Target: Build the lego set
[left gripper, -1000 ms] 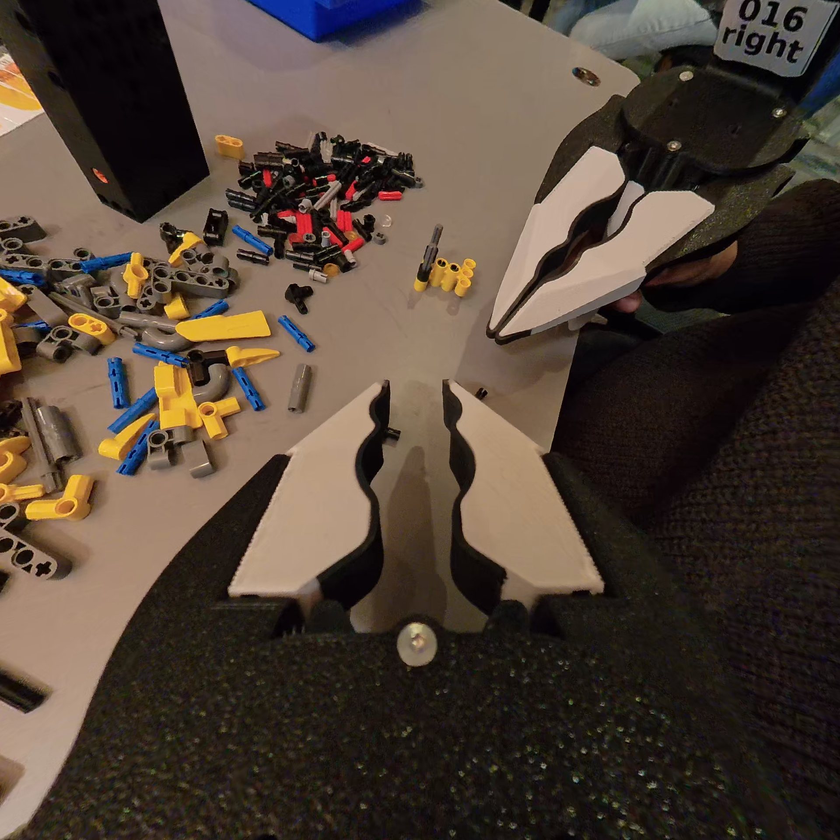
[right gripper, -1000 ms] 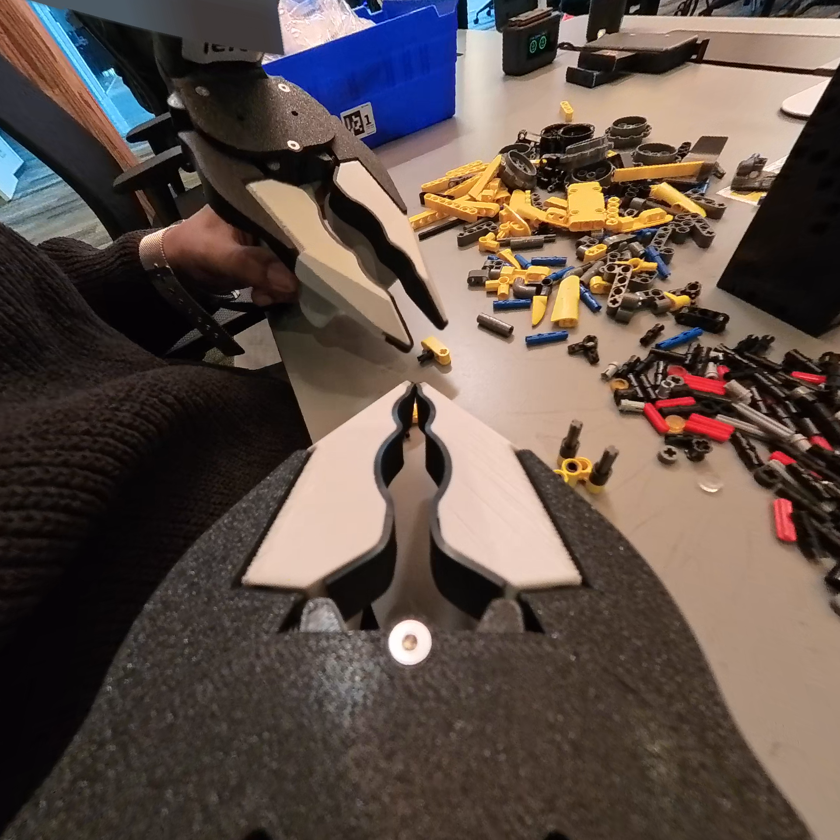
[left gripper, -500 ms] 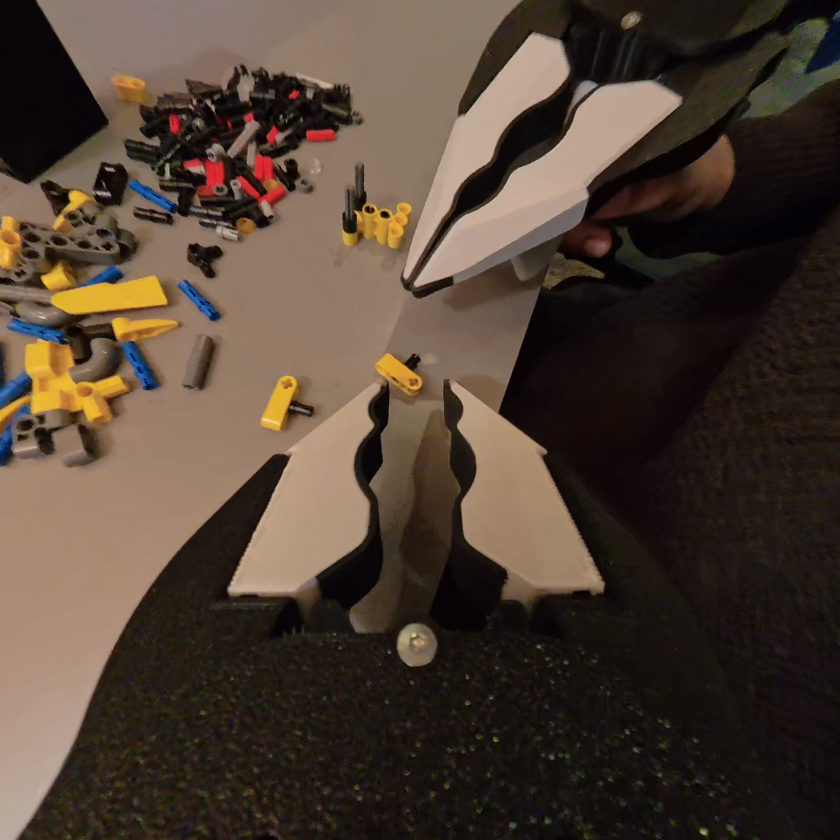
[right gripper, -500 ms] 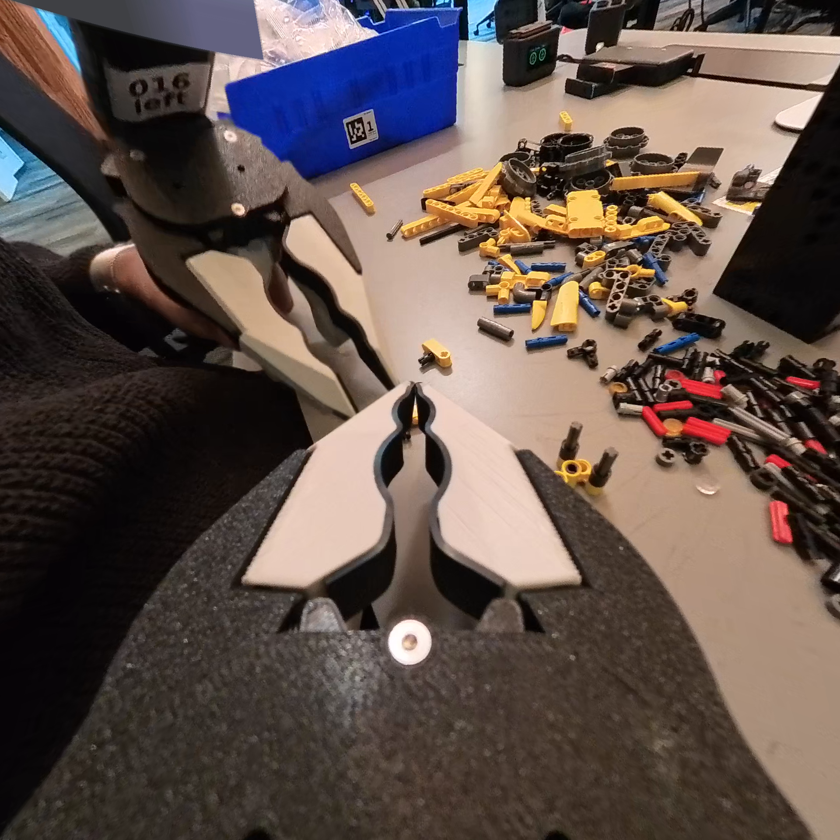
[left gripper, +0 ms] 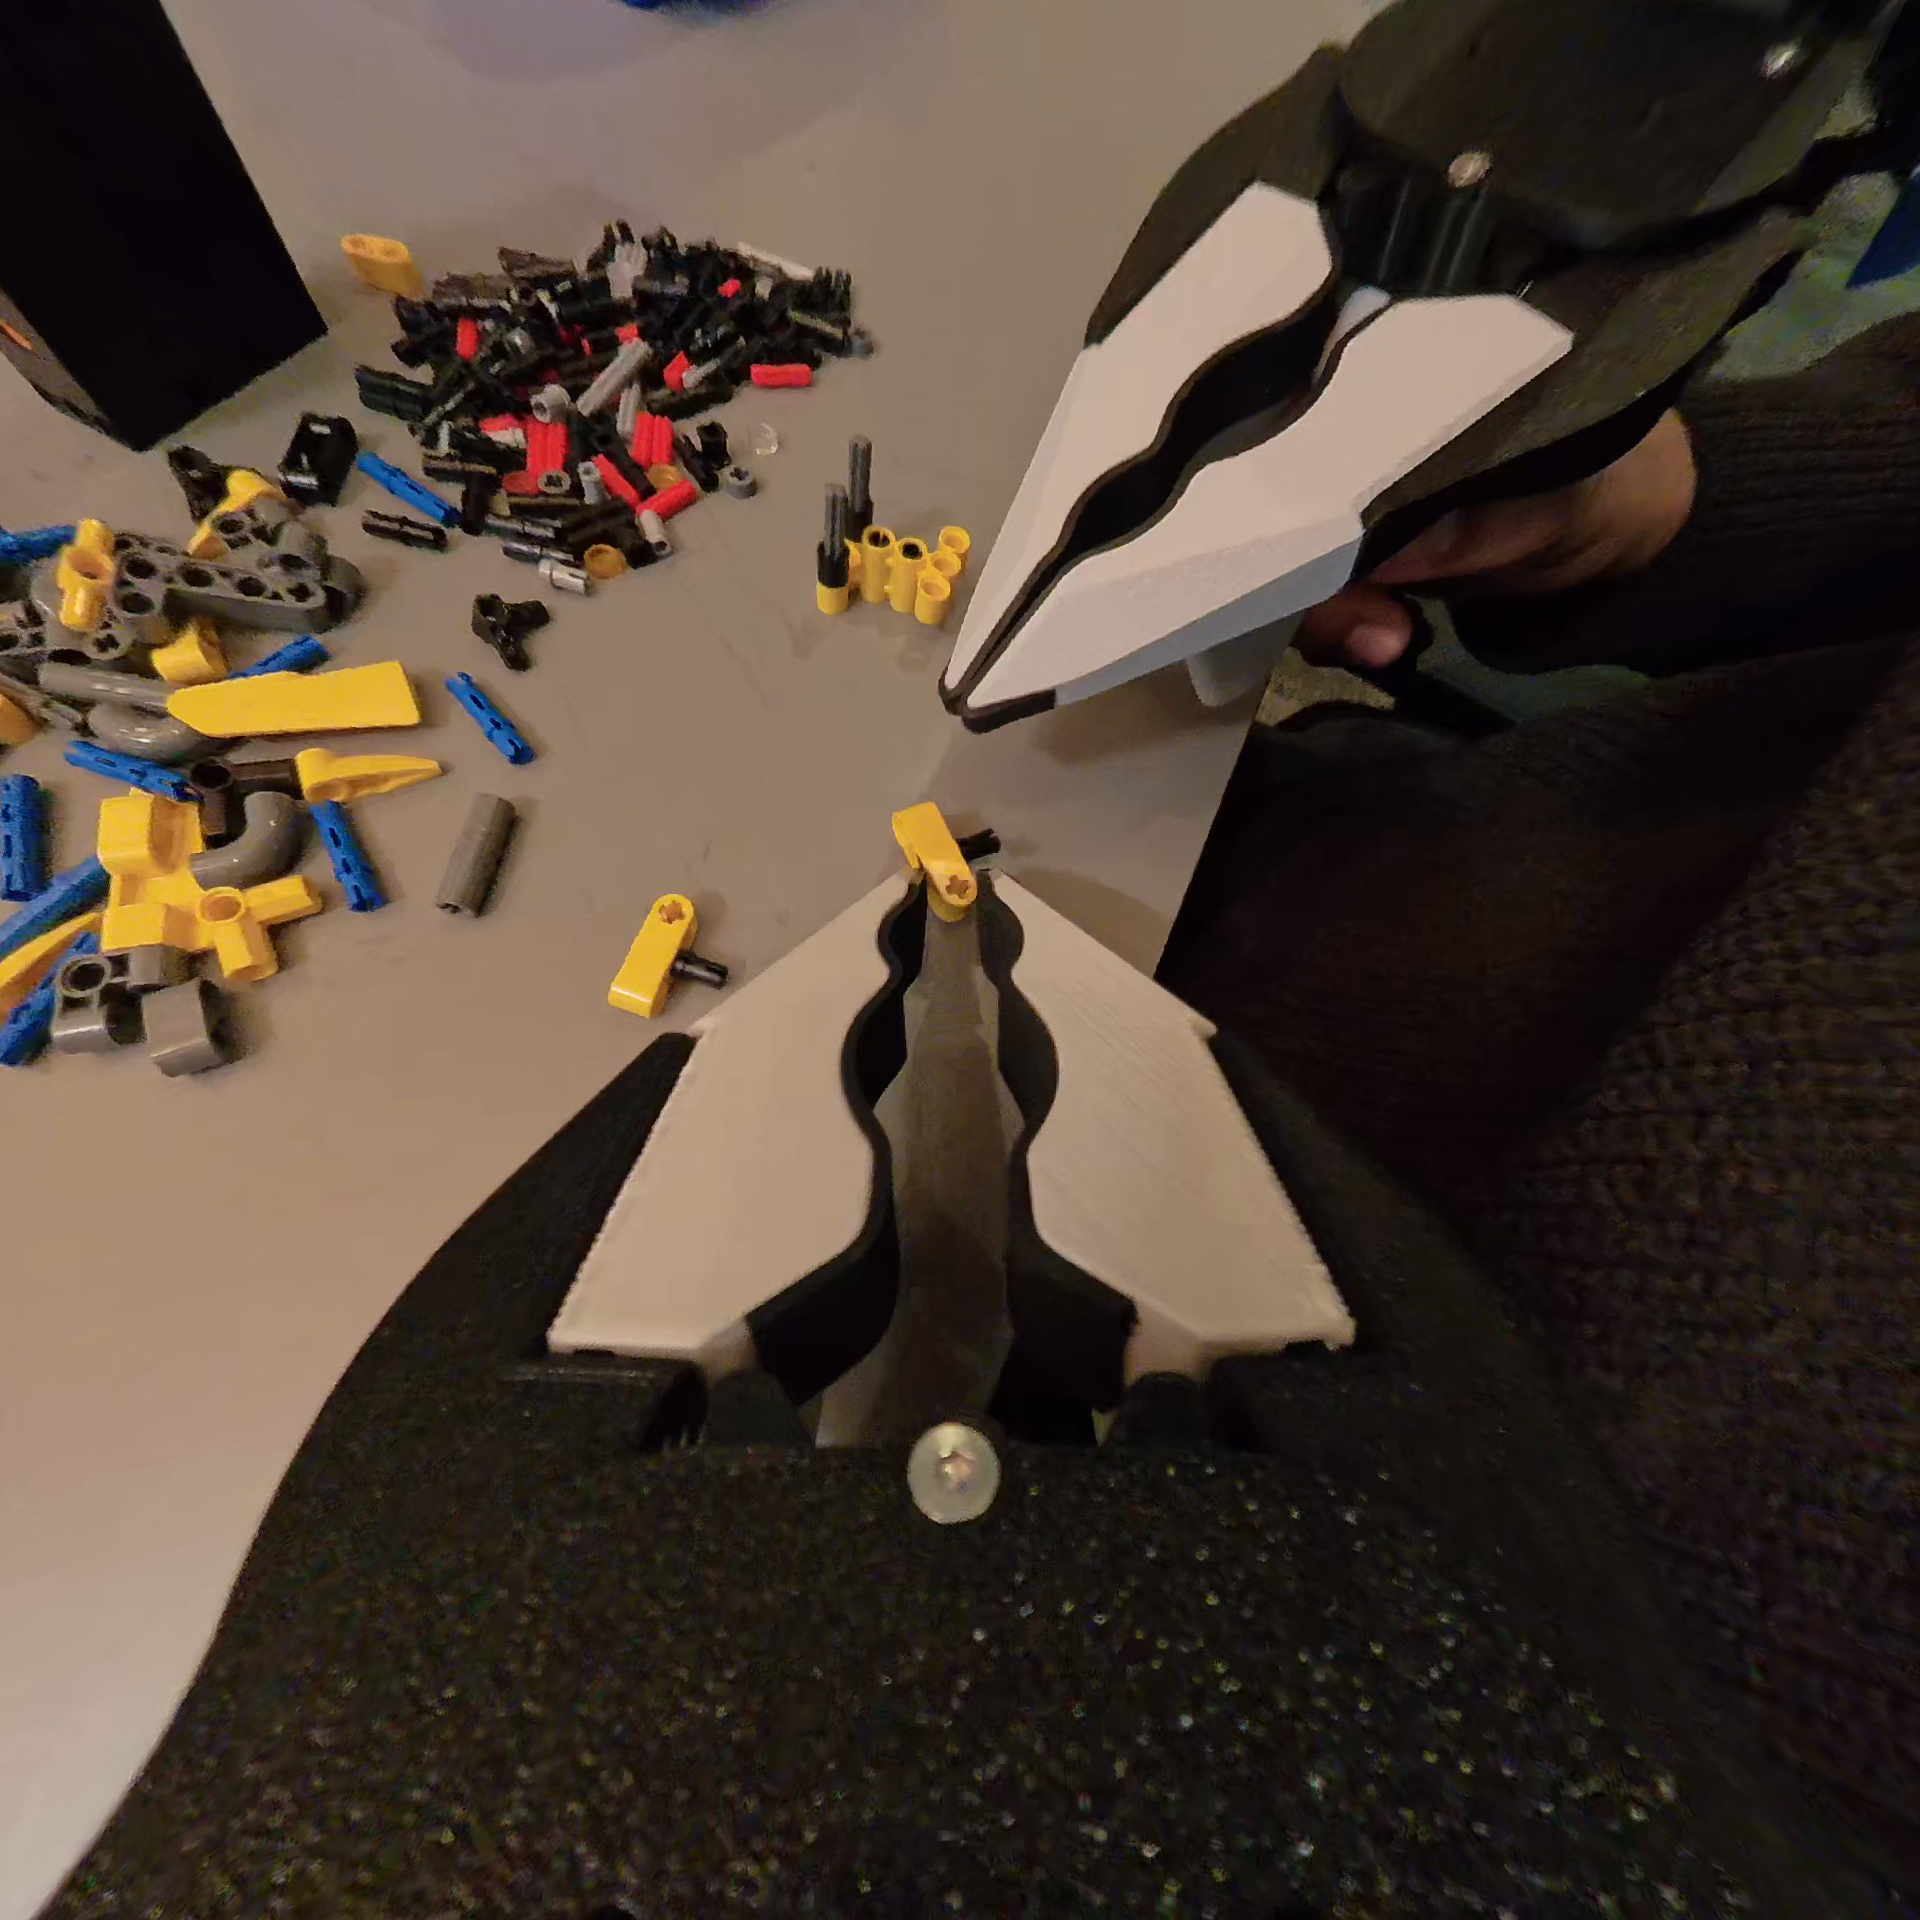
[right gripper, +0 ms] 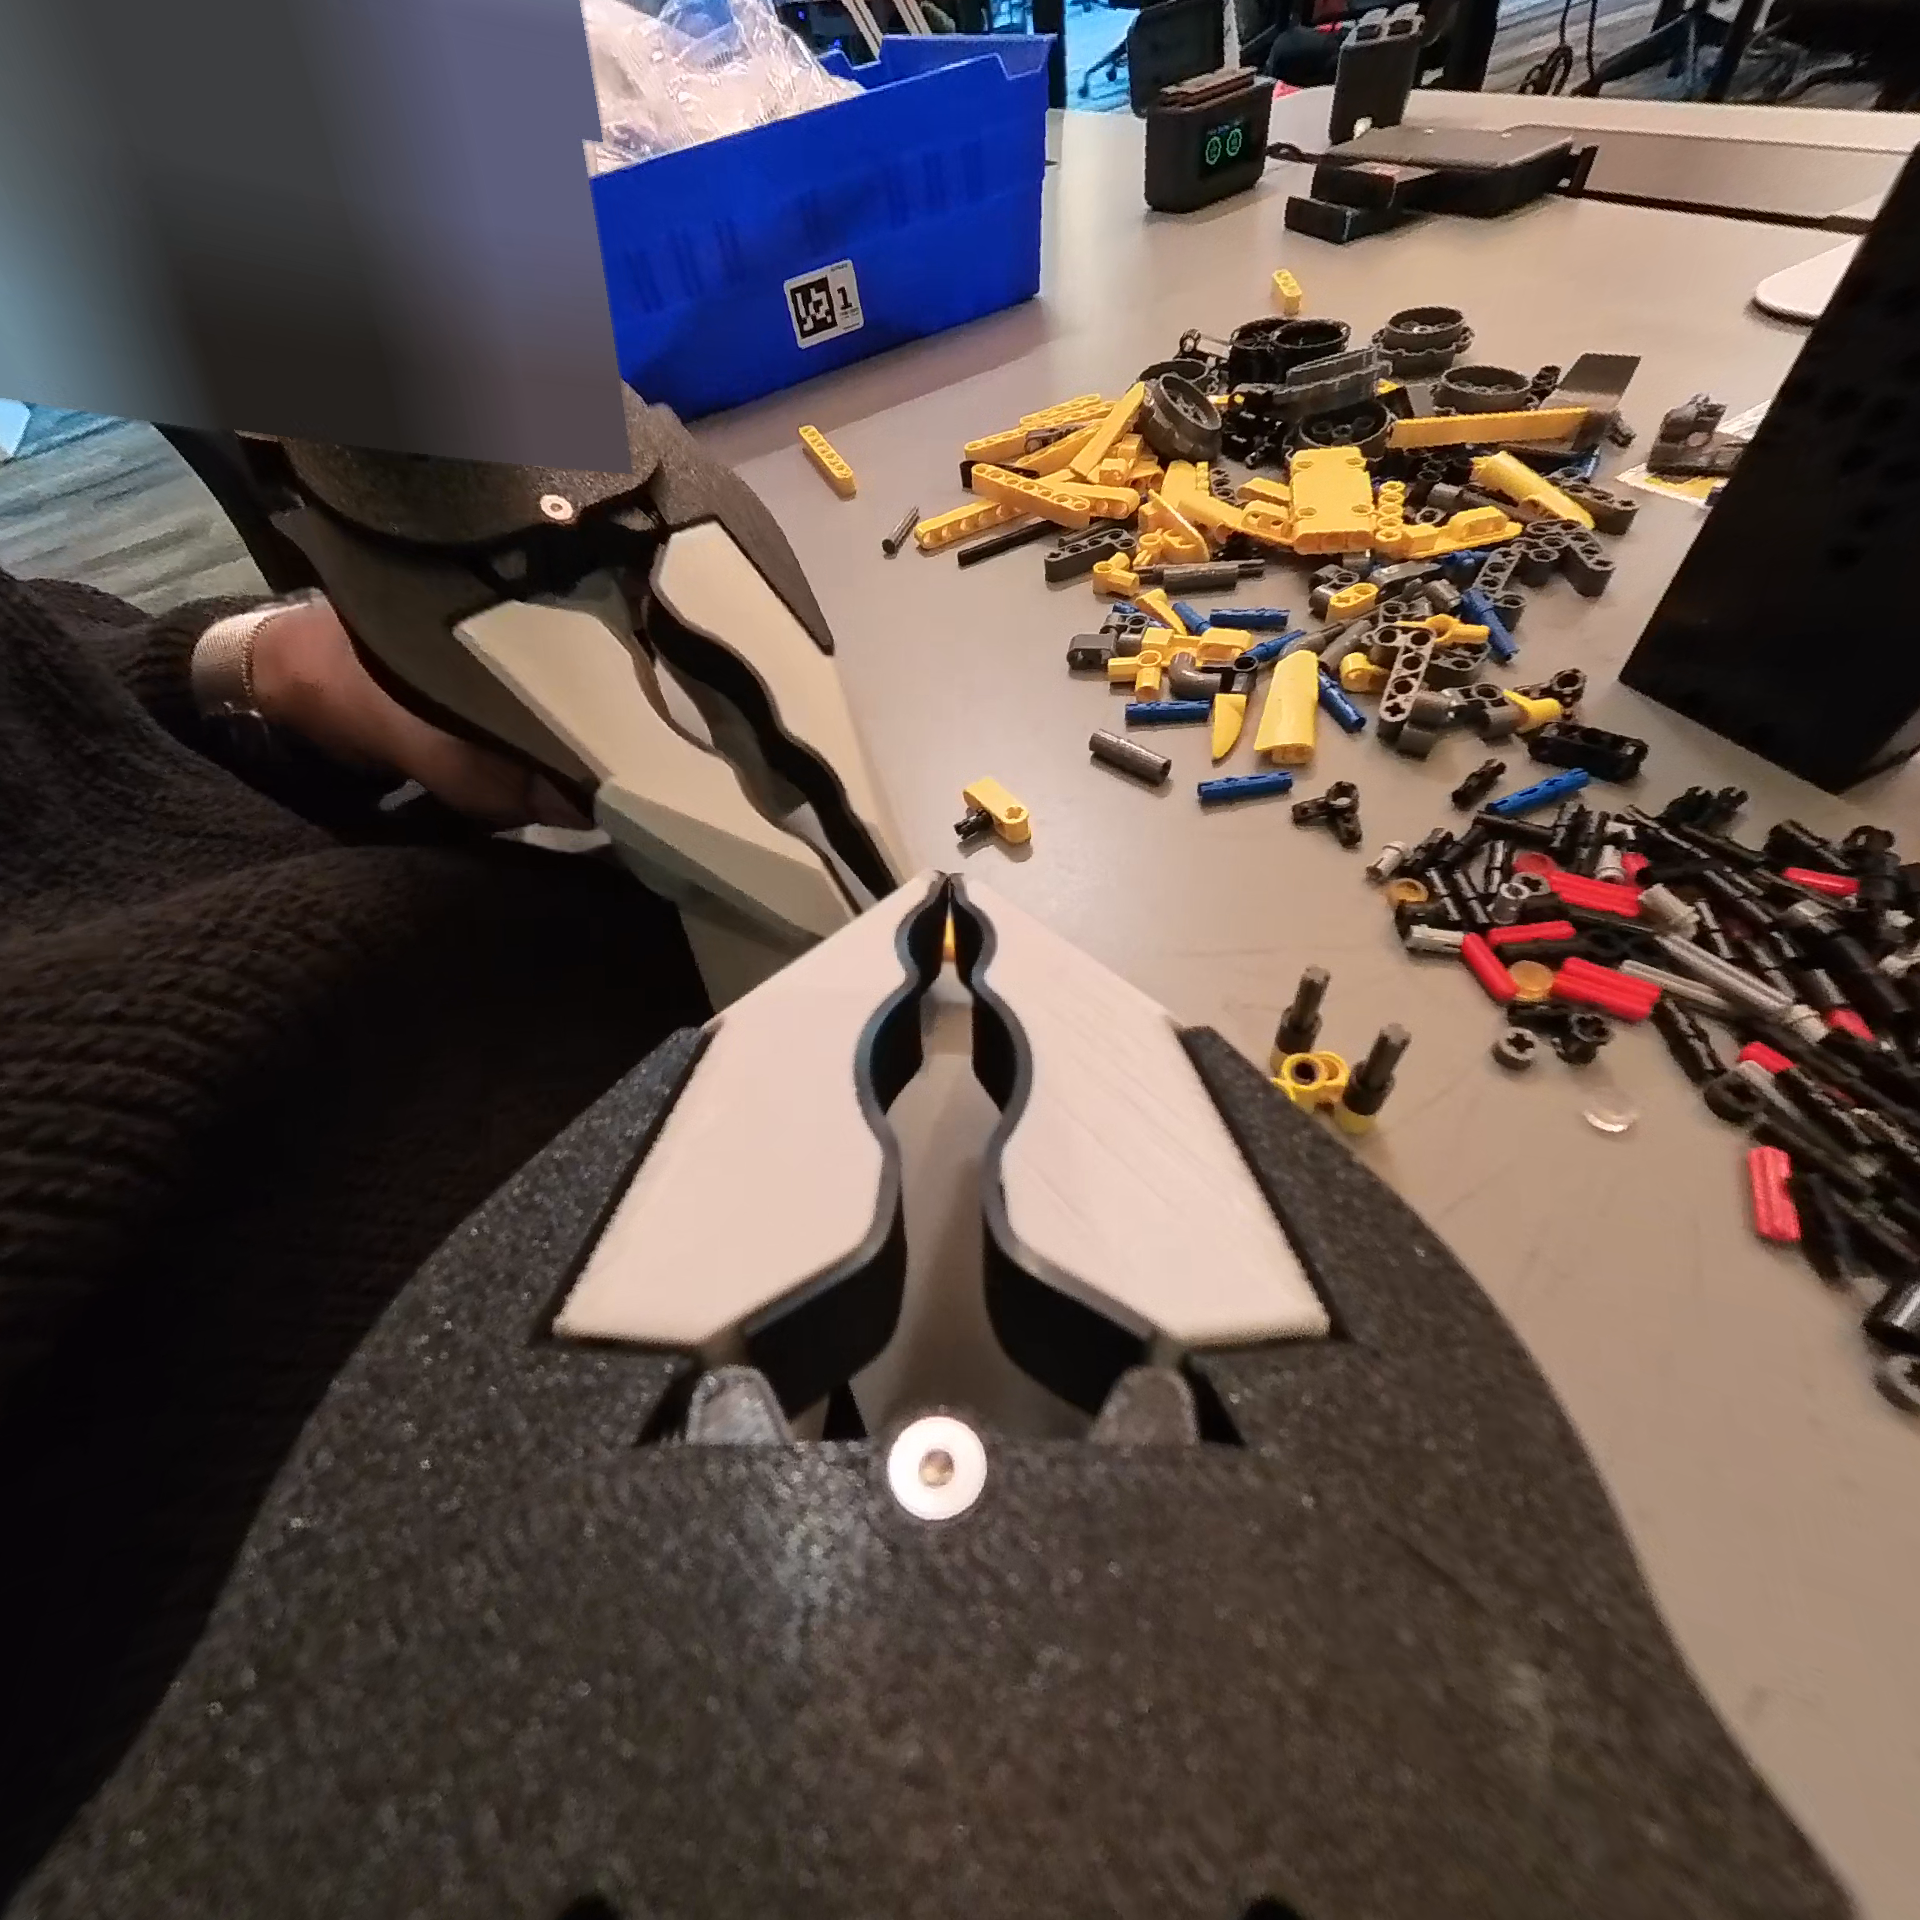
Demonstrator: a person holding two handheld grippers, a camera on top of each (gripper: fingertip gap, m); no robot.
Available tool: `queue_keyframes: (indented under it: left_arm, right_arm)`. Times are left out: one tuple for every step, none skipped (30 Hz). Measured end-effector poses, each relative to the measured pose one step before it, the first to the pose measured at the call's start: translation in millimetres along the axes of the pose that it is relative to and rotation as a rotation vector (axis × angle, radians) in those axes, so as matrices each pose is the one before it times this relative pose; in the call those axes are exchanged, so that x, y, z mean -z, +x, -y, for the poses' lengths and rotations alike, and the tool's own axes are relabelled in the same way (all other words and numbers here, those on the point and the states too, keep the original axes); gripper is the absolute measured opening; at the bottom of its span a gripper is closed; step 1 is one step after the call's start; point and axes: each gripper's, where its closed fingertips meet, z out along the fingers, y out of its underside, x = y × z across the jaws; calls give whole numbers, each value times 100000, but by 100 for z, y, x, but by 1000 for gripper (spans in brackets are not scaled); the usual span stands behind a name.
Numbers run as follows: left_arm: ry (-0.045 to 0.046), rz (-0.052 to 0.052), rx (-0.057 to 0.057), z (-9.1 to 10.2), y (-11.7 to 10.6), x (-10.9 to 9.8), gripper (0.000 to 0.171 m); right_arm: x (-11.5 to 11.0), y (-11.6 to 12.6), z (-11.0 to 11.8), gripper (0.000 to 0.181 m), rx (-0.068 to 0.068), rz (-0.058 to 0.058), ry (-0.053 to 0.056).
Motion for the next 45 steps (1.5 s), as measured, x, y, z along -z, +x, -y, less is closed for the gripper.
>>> queue_keyframes:
  left_arm:
    - [1571,-250,205,265,-72,236,9]
    - [1369,242,-99,246,-142,239,9]
    - [1343,511,-234,256,-171,220,9]
    - [1413,472,46,260,-171,198,9]
    - [1140,-141,378,235,-101,152,9]
    - [857,-453,416,199,-60,113,9]
    - [559,-95,505,145,-102,78,9]
    - [400,-5,310,112,-92,57,9]
    - [463,23,100,93,-64,45,9]
    - [596,-16,38,104,-4,28,9]
    - [698,-56,-149,102,38,33,9]
    - [1028,95,-435,143,64,60,9]
    - [1244,247,-616,180,64,69,9]
    - [1407,325,-683,226,63,80,9]
    - [1371,364,-597,240,44,80,9]
    - [1300,285,-466,223,30,70,9]
    - [916,-152,-190,175,63,33,9]
    - [278,-418,134,61,70,-20,9]
    - [-31,-444,172,-18,56,-58,9]
    - [-67,-181,25,-45,35,-67,9]
    - [-126,433,-77,-49,-43,-29,9]
    - [227,292,-234,34,-23,16,9]
    - [552,178,-295,100,-2,69,9]
    - [677,487,-351,114,-49,69,9]
    - [695,833,-225,135,-116,88,7]
    - [766,487,-128,145,-61,83,7]
    - [756,91,44,142,-16,72,7]
    - [547,-248,328,102,7,50,7]
    - [145,-97,510,16,-31,2,7]
    - [197,13,237,-2,-38,-2,7]
    - [181,-11,88,-12,-27,-16,7]
    - [-66,-134,173,-35,-5,-26,7]
    - [-192,-162,116,-22,9,-16,7]
    - [-35,-33,-103,-3,17,-8,7]
    - [23,-21,-135,1,13,-3,7]
    - [-98,-30,-20,-6,2,-12,7]
    - [-73,-152,13,-16,20,-8,7]
    - [-13,-211,-35,-2,27,1,7]
    - [-134,-224,40,-14,24,1,7]
    - [-306,-354,55,-57,28,-15,7]
    - [-505,-585,-14,-78,64,-21,7]
    - [-852,-864,-57,-144,85,-24,7]
    - [-1142,-777,36,-186,47,-13,7]
    - [-1131,-577,82,-182,-15,22,7]
    - [-1040,-682,172,-171,-29,61,7]
  right_arm:
    - [-26,51,-22,0,-789,120,-271]
    - [-25,41,-8,0,-712,118,-222]
    - [-15,48,11,0,-618,17,-106]
    - [-18,41,13,0,-563,70,-4]
    - [-4,13,23,0,-450,134,77]
    - [3,28,19,0,-343,38,73]
    - [3,19,7,0,-205,12,8]
    - [-2,1,3,1,-35,-26,24]
    - [4,14,18,0,55,-130,94]
    - [9,13,34,1,-22,-214,170]
    - [6,31,59,1,-170,-236,229]
    - [12,34,53,1,-278,-184,261]
    - [22,0,91,1,-259,-12,361]
    - [43,-65,147,1,-29,395,764]
    - [69,-149,217,4,227,764,1337]
    - [71,-137,225,5,294,571,1428]
    - [24,-101,155,6,342,295,978]
    - [-13,-101,83,6,421,285,462]
    - [-47,-92,10,7,400,195,45]
    - [-75,-59,-19,7,281,72,-218]
    - [-58,-7,-28,8,85,-121,-242]
    - [-18,16,-11,8,-149,-118,-151]
    - [-20,9,-28,8,-567,267,-347]
    - [-54,-11,-84,8,-1264,757,-918]
    - [-87,-27,-135,8,-1822,1258,-1392]
    - [-79,6,-101,8,-1975,1193,-1135]
    - [-15,76,17,8,-1834,762,-189]
    - [68,72,113,9,-1579,641,643]
    - [103,28,132,9,-1287,687,915]
    - [94,18,113,9,-962,579,735]
    - [50,-7,51,9,-556,438,380]
    - [-4,-5,2,9,-138,178,8]
    - [-32,-1,-44,9,214,-142,-253]
    - [-49,-1,-49,9,439,-263,-343]
    - [-49,-5,-53,9,469,-237,-280]
    - [-28,2,-30,9,345,-256,-165]
    - [-12,20,-3,9,123,-187,-19]
    - [6,29,14,9,-95,-69,153]
    - [22,22,48,9,-212,-55,294]
    - [34,36,48,9,-204,-66,375]
    - [41,20,54,9,-42,-26,418]
    - [46,-21,59,9,281,2,449]
    - [47,-56,45,9,658,-18,420]
    - [40,-88,16,9,942,18,185]
    - [-2,-111,-48,9,1120,89,-304]
